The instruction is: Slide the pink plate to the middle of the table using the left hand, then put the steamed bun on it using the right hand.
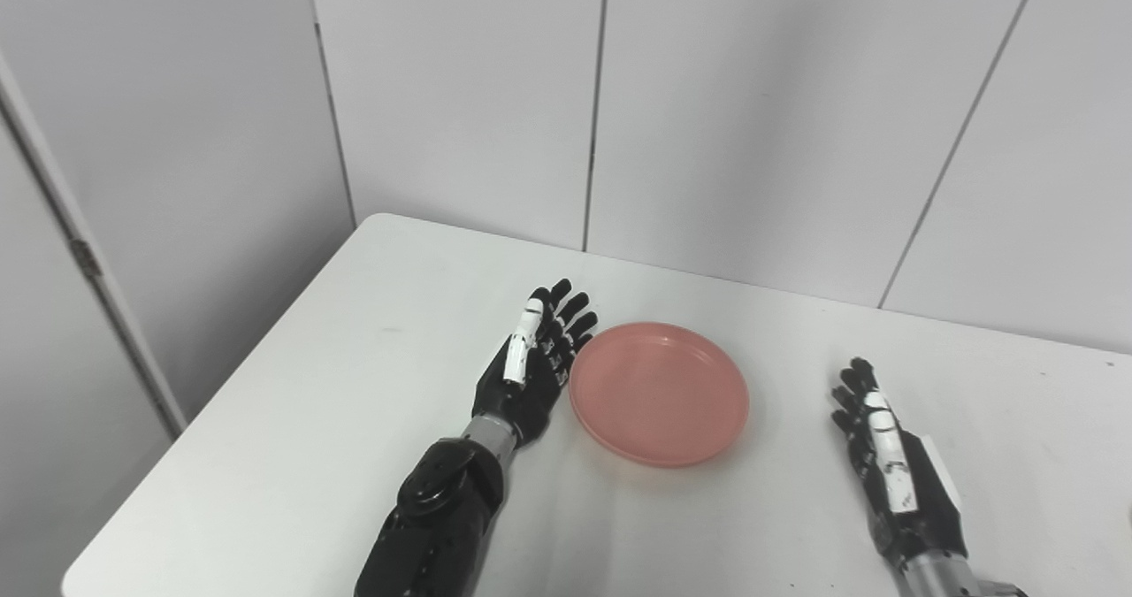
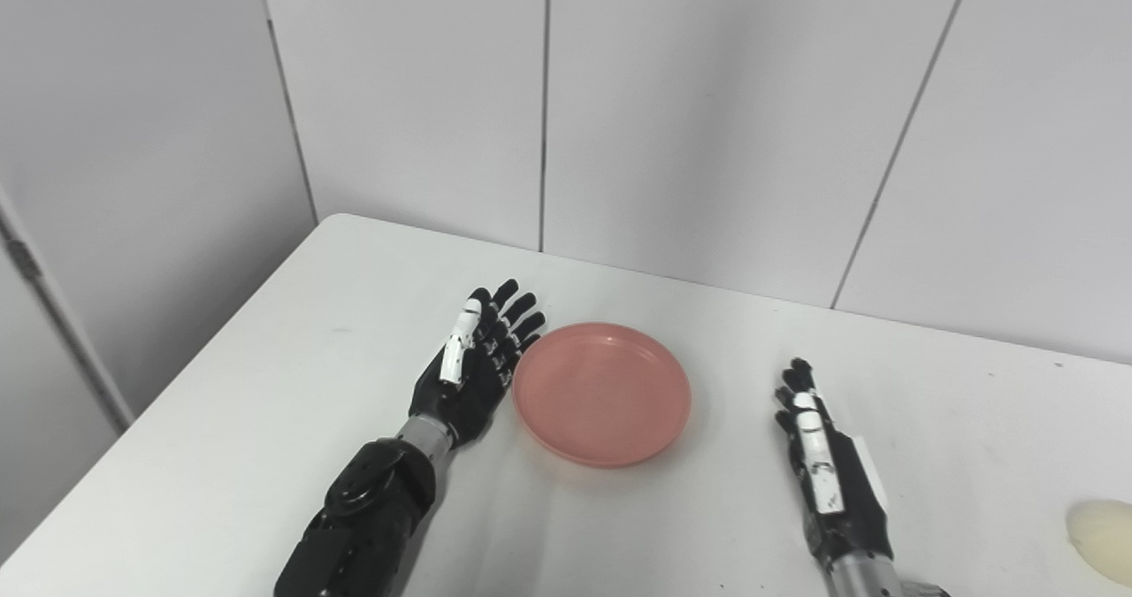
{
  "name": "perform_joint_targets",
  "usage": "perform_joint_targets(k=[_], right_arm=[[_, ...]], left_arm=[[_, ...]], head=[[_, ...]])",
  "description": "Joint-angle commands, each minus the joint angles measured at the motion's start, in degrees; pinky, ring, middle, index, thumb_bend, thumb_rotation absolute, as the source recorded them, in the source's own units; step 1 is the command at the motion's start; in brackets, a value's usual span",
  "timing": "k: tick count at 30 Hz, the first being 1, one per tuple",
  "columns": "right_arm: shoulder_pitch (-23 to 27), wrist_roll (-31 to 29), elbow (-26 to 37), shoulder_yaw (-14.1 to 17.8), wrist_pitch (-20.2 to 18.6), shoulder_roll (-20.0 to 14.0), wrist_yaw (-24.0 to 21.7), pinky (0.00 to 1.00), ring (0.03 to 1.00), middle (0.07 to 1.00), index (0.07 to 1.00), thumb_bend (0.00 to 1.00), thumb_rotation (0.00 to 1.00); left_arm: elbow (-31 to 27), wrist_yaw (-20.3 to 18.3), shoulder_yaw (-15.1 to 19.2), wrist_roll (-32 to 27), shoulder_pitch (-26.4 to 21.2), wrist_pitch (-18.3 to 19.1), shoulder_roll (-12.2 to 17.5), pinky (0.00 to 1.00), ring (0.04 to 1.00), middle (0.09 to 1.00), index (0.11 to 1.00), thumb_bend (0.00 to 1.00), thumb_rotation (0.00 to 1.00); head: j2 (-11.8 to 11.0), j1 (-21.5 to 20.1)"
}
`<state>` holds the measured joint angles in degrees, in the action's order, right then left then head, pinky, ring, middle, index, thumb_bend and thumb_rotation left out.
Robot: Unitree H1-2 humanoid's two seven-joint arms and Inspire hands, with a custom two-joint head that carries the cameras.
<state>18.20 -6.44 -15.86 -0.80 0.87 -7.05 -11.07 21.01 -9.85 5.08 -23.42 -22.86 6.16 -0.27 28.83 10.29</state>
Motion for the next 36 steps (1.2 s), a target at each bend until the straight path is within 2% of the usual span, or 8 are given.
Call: perform_joint_targets(k=[1, 6, 15, 22, 29, 36], right_arm=[[-2.5, 0.4, -4.0, -0.7, -0.1, 1.0, 0.0, 1.00, 0.995, 0.994, 0.999, 0.29, 1.00], [-2.3, 0.7, -5.2, -0.8, 1.5, 1.7, 0.0, 1.00, 0.997, 0.999, 1.000, 0.28, 1.00], [-2.2, 3.5, -4.9, -1.8, 1.1, 2.6, 1.1, 1.00, 0.992, 0.999, 1.000, 0.30, 1.00], [-2.0, 3.6, -5.3, -1.6, 1.5, 3.7, 2.0, 1.00, 0.992, 0.999, 1.000, 0.28, 1.00], [-2.0, 5.1, -5.4, -2.1, 1.8, 3.7, 2.9, 1.00, 0.980, 0.989, 1.000, 0.31, 1.00], [-2.0, 6.7, -5.1, -2.4, 2.0, 3.7, 4.2, 0.98, 0.972, 0.982, 0.994, 0.30, 1.00]], left_arm=[[3.7, -0.1, -0.8, 0.7, 3.0, 5.5, -0.4, 1.00, 0.971, 0.984, 0.994, 0.39, 1.00], [4.9, -2.4, -1.6, 0.6, 3.6, 5.3, -0.5, 0.98, 0.958, 0.969, 0.977, 0.41, 1.00], [4.9, -5.2, -3.4, 1.4, 5.1, 6.2, 0.2, 0.97, 0.957, 0.970, 0.974, 0.43, 1.00], [4.9, -6.3, -4.4, 1.5, 6.0, 6.4, 0.5, 0.94, 0.937, 0.949, 0.954, 0.44, 1.00], [4.8, -7.7, -4.6, 1.2, 6.7, 6.9, 0.8, 0.94, 0.938, 0.951, 0.957, 0.45, 1.00], [5.0, -8.4, -4.7, 1.5, 7.0, 6.9, 1.1, 0.94, 0.938, 0.951, 0.957, 0.45, 1.00]], head=[[0.1, -0.3], [0.6, -3.4], [1.7, -7.8], [2.2, -9.9], [2.4, -10.8], [2.6, -11.8]])
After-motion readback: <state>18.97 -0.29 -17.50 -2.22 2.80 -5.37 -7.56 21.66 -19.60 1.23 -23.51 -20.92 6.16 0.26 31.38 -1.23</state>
